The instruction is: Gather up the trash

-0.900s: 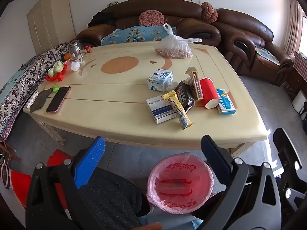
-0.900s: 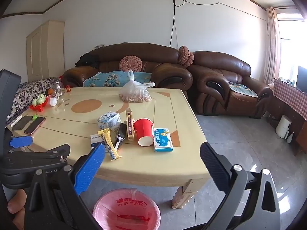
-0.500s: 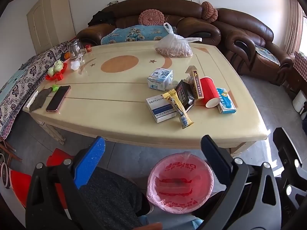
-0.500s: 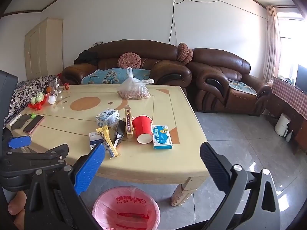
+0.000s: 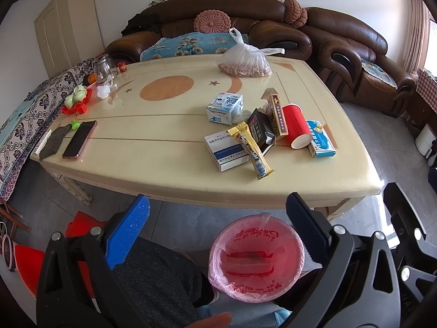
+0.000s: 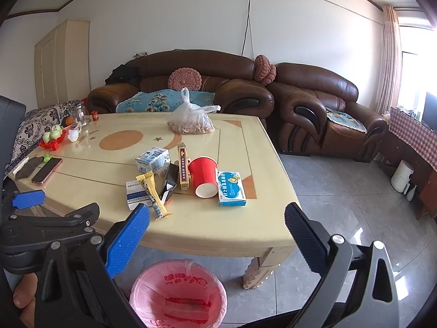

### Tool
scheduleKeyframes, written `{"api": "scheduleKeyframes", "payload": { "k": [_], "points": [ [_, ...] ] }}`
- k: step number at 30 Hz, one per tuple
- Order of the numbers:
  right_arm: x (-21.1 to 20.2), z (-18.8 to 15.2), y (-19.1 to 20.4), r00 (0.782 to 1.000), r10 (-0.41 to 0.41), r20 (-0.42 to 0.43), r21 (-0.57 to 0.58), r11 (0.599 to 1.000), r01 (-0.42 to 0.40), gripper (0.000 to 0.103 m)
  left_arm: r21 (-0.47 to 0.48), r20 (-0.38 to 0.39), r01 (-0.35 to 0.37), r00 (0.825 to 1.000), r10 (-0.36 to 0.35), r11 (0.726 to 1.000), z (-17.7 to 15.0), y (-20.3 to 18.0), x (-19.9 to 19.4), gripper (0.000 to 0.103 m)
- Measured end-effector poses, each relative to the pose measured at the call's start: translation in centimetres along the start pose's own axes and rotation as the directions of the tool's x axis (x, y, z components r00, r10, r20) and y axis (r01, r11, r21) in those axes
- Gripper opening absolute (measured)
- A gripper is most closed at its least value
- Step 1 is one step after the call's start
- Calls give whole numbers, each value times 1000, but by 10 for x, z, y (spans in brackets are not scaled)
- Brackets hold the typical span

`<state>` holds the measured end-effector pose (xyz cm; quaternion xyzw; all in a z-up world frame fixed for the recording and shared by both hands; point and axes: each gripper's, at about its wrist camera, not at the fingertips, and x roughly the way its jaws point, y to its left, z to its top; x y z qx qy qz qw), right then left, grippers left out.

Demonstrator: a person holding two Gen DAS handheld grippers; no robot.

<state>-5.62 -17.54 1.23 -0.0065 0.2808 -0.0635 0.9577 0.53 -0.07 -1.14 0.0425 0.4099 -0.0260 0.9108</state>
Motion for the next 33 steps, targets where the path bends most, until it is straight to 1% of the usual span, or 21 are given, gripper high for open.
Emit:
{"api": "scheduleKeyframes", "payload": {
  "k": [3, 7, 19, 33],
  "points": [
    [0, 0, 0, 1000, 3, -1, 0, 1000, -3, 97, -1, -5, -1, 1000, 1, 1000, 0, -2, 2, 98],
    [0, 2, -1, 1000, 3, -4, -1, 1000, -3, 97, 0, -30, 6, 1000, -6, 1000, 0, -3, 8, 98],
    [-1, -1, 2, 1000, 2, -2, -7, 1000, -2, 97, -12, -30, -4, 1000, 4, 1000, -2, -2, 8, 98],
    [2, 2, 5, 1000, 13, -12, -16, 1000, -13, 97, -11, -47, 8, 999, -8, 1000, 1, -1, 9, 98]
  ]
}}
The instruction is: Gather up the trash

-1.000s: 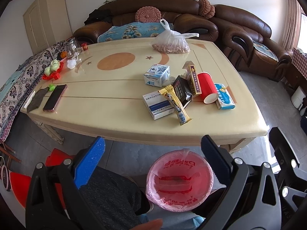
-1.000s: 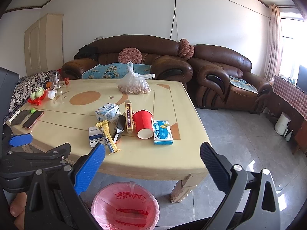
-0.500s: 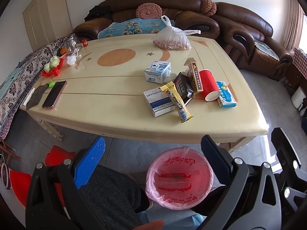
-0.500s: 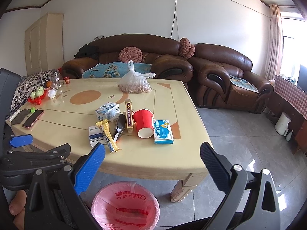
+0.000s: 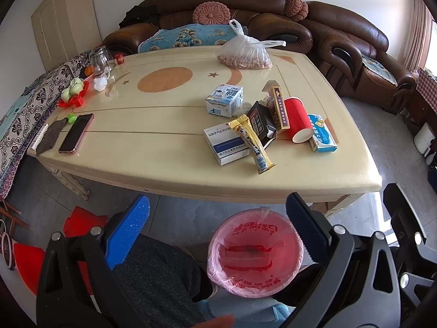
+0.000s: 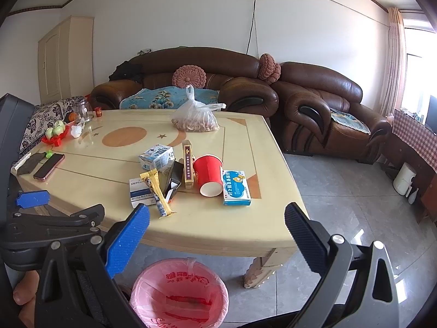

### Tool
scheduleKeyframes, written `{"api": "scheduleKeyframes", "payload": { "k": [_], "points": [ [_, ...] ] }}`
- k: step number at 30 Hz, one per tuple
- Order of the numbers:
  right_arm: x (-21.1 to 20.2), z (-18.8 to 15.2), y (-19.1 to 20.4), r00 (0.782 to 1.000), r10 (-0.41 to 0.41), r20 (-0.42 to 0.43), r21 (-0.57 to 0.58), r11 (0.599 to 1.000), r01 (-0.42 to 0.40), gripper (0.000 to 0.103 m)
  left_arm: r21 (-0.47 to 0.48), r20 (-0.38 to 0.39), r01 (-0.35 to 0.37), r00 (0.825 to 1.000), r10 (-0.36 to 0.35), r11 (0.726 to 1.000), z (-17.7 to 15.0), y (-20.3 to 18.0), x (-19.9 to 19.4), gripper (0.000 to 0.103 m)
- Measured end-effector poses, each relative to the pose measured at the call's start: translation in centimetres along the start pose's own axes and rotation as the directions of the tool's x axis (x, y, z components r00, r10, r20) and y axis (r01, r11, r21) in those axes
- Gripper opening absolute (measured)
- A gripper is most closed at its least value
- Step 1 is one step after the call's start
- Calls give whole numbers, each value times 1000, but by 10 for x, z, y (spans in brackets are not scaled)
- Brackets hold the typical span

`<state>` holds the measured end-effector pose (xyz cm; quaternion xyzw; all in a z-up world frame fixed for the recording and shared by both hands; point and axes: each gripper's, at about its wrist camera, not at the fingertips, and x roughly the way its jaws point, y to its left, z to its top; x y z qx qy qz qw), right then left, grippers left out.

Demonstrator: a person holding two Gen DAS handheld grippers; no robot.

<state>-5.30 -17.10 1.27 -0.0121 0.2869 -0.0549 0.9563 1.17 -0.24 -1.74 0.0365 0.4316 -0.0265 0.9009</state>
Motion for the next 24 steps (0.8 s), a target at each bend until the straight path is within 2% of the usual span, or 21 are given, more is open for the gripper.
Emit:
{"api": "scheduleKeyframes", "payload": {
  "k": [15, 22, 24],
  "points": [
    [0, 1, 0, 1000, 1, 0, 1, 1000, -1, 97, 1, -1, -1, 1000, 1, 1000, 2, 2, 1, 98],
    [0, 1, -3, 1000, -9, -3, 1, 1000, 9, 97, 31, -4, -52, 999, 52, 998, 1, -4, 5, 98],
    [5, 0, -4, 1000, -9, -19, -1, 1000, 9, 97, 30, -8, -46, 999, 47, 998, 0, -2, 8, 98]
  ]
}}
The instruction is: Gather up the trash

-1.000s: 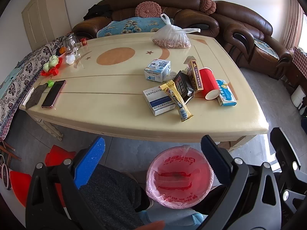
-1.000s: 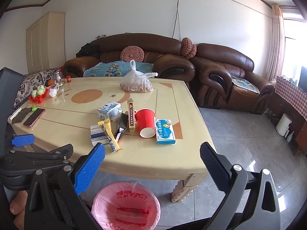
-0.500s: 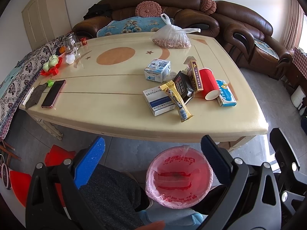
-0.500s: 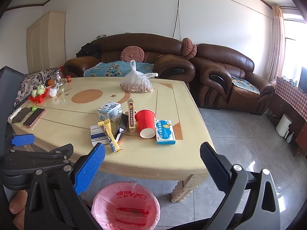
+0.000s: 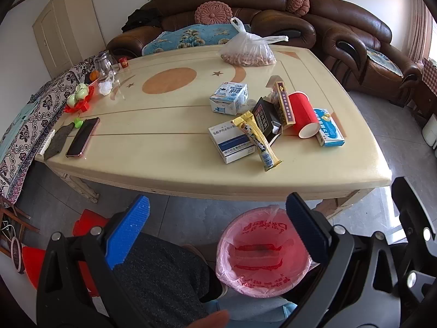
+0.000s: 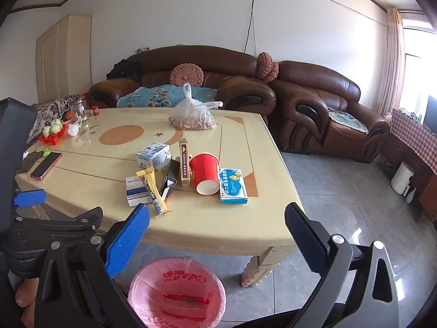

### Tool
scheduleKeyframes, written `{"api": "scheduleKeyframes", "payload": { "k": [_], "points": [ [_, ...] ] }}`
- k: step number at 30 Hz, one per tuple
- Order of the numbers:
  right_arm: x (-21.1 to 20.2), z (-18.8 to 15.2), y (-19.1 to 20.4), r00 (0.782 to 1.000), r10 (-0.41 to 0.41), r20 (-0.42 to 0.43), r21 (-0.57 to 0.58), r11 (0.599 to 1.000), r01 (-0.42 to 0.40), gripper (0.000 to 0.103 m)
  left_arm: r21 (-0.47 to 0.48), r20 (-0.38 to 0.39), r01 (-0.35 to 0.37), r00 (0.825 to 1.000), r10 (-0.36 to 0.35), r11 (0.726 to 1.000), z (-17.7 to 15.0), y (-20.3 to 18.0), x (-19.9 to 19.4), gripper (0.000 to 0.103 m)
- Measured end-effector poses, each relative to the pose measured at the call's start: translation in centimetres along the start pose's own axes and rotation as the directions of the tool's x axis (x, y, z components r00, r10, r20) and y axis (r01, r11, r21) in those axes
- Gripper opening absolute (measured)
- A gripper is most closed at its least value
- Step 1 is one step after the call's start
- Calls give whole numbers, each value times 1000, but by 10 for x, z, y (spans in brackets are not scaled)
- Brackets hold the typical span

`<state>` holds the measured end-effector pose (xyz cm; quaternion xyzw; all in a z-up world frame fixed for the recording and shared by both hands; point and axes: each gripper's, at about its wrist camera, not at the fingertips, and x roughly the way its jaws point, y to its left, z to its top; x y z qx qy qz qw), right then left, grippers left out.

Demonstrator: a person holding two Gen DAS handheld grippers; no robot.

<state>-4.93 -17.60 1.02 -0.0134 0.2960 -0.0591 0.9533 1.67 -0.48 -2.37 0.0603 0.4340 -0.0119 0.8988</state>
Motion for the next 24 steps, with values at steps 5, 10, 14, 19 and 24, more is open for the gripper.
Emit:
{"api": "scheduleKeyframes", "payload": {
  "k": [5, 10, 14, 19, 24],
  "points": [
    [40, -12, -10, 973, 158, -169, 80, 986, -146, 97, 5, -70, 22, 997, -22, 1000, -4, 6, 18, 98],
    [76, -25, -11, 942, 158, -296, 95, 986, -136, 97, -6, -148, 62, 987, -62, 998, -6, 13, 46, 98],
    [97, -31, -17, 918, 232, -323, 150, 970, -192, 97, -33, -167, 75, 983, -80, 997, 0, 26, 59, 98],
    [126, -29, -23, 886, 306, -347, 162, 951, -265, 97, -10, -86, 119, 989, -119, 993, 12, 36, 62, 98],
    [143, -35, -10, 816, 404, -413, 159, 915, -372, 97, -35, -157, 150, 976, -154, 988, 30, 46, 83, 98]
  ]
}}
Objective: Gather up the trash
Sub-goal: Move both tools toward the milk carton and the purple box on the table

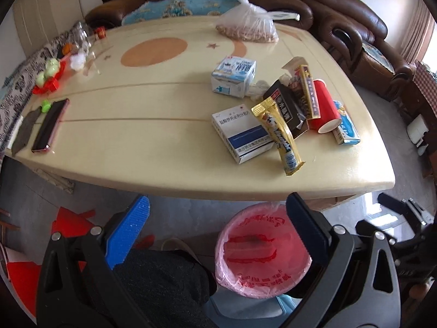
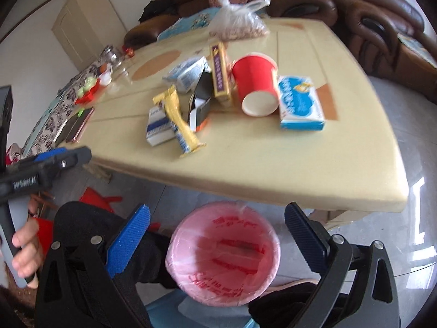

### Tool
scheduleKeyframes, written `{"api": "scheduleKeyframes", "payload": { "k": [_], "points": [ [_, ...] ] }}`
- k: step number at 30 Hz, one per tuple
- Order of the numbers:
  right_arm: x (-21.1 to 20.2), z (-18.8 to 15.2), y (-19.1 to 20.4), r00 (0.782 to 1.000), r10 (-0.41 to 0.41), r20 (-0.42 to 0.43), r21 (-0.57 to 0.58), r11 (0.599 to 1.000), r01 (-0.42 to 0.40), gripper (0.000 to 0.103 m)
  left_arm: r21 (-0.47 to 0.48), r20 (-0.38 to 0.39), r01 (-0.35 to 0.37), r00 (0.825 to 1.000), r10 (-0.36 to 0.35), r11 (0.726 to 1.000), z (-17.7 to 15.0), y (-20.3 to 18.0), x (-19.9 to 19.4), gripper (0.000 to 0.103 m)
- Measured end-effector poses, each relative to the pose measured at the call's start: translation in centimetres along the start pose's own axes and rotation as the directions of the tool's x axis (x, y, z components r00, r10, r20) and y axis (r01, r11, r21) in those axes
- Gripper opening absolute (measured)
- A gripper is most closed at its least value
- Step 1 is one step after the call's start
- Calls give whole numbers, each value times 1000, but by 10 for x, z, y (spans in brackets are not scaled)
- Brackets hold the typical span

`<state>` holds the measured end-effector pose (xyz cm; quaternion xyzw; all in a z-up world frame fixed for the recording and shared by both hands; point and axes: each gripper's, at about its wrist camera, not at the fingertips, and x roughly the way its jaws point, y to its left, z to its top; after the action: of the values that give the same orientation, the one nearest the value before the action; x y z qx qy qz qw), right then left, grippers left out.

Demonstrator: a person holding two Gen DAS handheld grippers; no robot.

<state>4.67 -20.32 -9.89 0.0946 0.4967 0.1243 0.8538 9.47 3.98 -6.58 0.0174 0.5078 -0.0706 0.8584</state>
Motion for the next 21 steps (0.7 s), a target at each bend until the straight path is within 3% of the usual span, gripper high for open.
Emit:
{"api": "scheduleKeyframes", "payload": {
  "k": [4, 11, 14, 19, 21],
  "points": [
    [21, 7, -6, 996, 11, -91, 59, 998, -6, 97, -41, -2, -2, 1000, 2, 999, 16, 8, 5, 98],
    [7, 29, -15, 995, -100, 20, 35, 994, 100, 97, 76, 46, -53, 998, 50, 996, 55, -4, 3, 98],
    [2, 46, -26, 991, -127, 45, 41, 991, 125, 97, 97, 58, -34, 998, 28, 995, 72, -5, 5, 98],
    [-16, 74, -46, 982, -147, 118, 45, 989, 143, 97, 148, -8, 23, 1000, -22, 989, 104, -6, 22, 98],
    [-18, 86, -53, 977, -165, 132, 48, 986, 160, 97, 172, -38, 18, 999, -11, 985, 117, -7, 32, 98]
  ]
}}
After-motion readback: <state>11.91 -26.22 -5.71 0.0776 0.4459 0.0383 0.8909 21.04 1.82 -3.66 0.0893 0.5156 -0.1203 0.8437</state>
